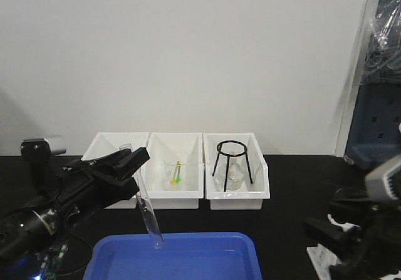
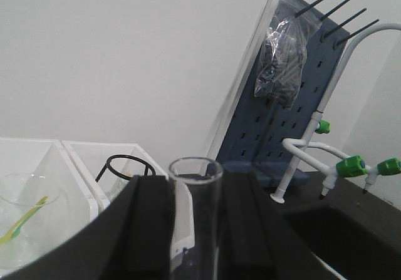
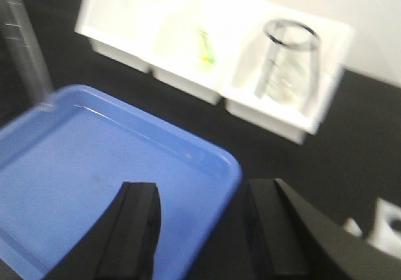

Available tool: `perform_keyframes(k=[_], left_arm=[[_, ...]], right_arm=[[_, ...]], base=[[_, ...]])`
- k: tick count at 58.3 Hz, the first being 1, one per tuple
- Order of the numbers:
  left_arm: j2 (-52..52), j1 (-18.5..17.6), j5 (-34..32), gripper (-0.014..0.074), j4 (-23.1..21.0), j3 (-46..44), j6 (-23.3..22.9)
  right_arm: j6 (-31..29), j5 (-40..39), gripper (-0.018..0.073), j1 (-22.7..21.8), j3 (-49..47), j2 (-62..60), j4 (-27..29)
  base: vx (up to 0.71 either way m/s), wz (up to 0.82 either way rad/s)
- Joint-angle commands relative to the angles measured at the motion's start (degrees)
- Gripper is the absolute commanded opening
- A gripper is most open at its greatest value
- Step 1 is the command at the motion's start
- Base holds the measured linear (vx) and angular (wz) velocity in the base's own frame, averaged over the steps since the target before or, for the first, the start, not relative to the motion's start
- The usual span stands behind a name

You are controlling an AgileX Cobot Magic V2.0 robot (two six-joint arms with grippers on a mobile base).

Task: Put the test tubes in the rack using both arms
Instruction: 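Carry the tube toward the right gripper as the right gripper approaches, then close the right gripper on the tube and open the left gripper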

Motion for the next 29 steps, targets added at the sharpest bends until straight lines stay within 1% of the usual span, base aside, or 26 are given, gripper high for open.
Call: perform_keyframes(k=[1,4,8,13,16,20,26,29], left_arm=[[-1.26,-0.47,-5.87,0.0061,-1.97,-3.48,-2.08],[-1.13,-0.47,-6.15,0.0061,-1.65,-4.42,-2.7],[-1.13,-0.49,-6.21,0.0061,0.52,-5.5,-3.13],[-1.13,-0.53,-6.28,0.0061,3.52,-6.14,-6.04],[-1.13,-0.53,-6.28,0.0061,5.62,-6.14,-8.17],[-1.13,-0.53,-6.28,0.0061,8.36,-6.14,-9.62],[-1.13,-0.53,-6.28,0.0061,11.01,-6.14,-11.38],[-1.13,-0.53,-6.28,0.0061,11.37,-6.14,-11.51]], right_arm=[[-4.8,-6.59,0.0393,5.38,-3.93,2.86,5.38],[-4.5,-10.57,0.0402,9.4,-5.07,5.11,5.38],[-4.77,-15.21,0.0428,15.36,-7.47,9.23,5.31],[-4.97,-18.25,0.0447,20.81,-10.26,13.59,5.19],[-4.65,-20.25,0.0455,23.06,-12.32,16.18,5.52],[-2.84,-21.22,0.0471,25.05,-14.96,18.81,5.9],[-1.38,-20.66,0.0511,26.48,-19.44,22.09,5.84],[-1.38,-20.71,0.0525,26.79,-21.55,23.67,5.84]], base=[[0.0,0.0],[0.0,0.0],[0.0,0.0],[0.0,0.0],[0.0,0.0],[0.0,0.0],[0.0,0.0],[0.0,0.0]])
